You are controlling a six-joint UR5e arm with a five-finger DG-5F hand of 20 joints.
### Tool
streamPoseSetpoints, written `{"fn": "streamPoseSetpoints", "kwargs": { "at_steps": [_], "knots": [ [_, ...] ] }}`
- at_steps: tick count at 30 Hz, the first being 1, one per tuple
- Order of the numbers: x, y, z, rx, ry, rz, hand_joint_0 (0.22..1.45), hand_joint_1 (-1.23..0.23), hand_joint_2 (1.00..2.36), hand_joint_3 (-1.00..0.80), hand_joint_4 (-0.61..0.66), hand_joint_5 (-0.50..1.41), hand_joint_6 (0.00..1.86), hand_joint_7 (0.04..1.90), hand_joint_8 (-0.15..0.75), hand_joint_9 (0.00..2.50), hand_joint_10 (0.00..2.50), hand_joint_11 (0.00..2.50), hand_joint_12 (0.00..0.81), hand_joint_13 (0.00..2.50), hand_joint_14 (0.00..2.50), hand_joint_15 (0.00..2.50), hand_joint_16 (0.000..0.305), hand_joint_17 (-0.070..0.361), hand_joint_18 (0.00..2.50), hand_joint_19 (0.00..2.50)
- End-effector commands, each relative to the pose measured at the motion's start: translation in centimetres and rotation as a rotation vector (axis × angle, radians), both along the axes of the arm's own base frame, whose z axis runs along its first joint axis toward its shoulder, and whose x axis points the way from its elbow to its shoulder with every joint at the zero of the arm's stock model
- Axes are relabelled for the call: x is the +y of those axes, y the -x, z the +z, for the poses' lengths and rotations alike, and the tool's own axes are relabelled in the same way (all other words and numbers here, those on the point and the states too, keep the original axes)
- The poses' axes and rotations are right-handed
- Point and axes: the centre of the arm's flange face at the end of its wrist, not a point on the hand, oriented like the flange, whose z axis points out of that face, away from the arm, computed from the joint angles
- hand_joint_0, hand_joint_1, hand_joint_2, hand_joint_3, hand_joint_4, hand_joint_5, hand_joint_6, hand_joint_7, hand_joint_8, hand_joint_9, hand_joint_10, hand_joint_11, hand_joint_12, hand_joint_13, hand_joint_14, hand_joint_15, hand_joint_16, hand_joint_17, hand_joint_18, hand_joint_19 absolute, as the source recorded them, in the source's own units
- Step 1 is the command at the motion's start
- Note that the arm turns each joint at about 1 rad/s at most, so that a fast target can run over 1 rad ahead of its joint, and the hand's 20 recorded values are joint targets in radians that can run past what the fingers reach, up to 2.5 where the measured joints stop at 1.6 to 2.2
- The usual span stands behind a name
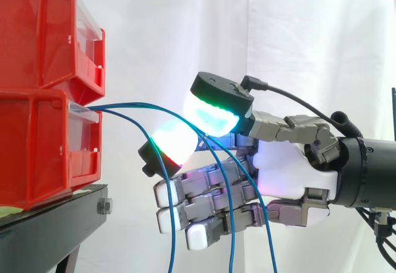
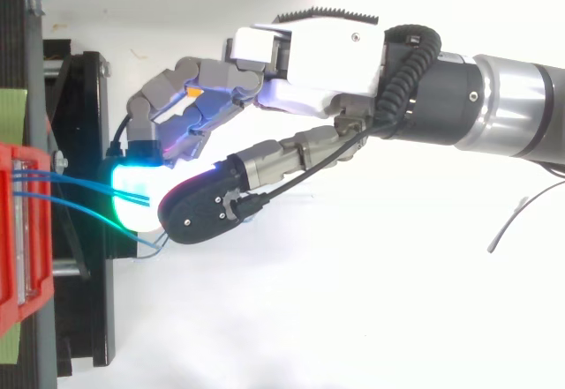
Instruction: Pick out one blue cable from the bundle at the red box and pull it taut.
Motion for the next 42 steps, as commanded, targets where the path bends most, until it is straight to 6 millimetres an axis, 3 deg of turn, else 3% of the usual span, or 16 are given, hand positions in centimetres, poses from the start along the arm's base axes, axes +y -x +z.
{"fn": "streamPoseSetpoints", "kwargs": {
  "at_steps": [1,13,25,31,36,42],
  "knots": [
    [-0.02,-0.01,0.02,-0.001,0.000,0.000,0.59,-0.67,1.02,-0.24,0.07,-0.22,0.87,0.92,0.253,0.66,0.02,0.63,0.342,0.65,0.02,0.52,0.047,0.105,0.61,0.59],
    [-0.02,-0.01,0.02,-0.001,0.000,0.000,0.58,-0.58,1.02,-0.13,0.06,-0.22,0.87,0.94,0.252,0.66,0.02,0.63,0.345,0.65,0.02,0.54,0.047,0.107,0.60,0.64],
    [-0.03,-0.01,0.02,-0.001,0.000,-0.002,0.56,-0.45,1.02,-0.23,0.07,-0.22,0.84,0.93,0.265,0.64,0.02,0.62,0.357,0.64,0.02,0.54,0.049,0.110,0.56,0.65],
    [-0.03,-0.01,0.02,-0.001,0.000,-0.002,0.49,-0.57,1.00,-0.50,0.10,-0.21,0.85,0.91,0.285,0.65,0.02,0.62,0.372,0.67,0.02,0.53,0.053,0.118,0.62,0.61],
    [-0.03,0.00,0.00,0.000,0.000,-0.002,0.50,-0.65,1.00,-0.50,0.11,-0.21,0.87,0.90,0.275,0.67,0.02,0.63,0.367,0.68,0.02,0.52,0.051,0.115,0.65,0.58],
    [-0.02,0.00,0.13,-0.003,0.000,0.000,0.61,-0.76,1.00,-0.48,0.07,-0.22,0.90,0.93,0.247,0.66,0.02,0.62,0.336,0.69,0.02,0.51,0.046,0.103,0.65,0.56]
  ]
}}
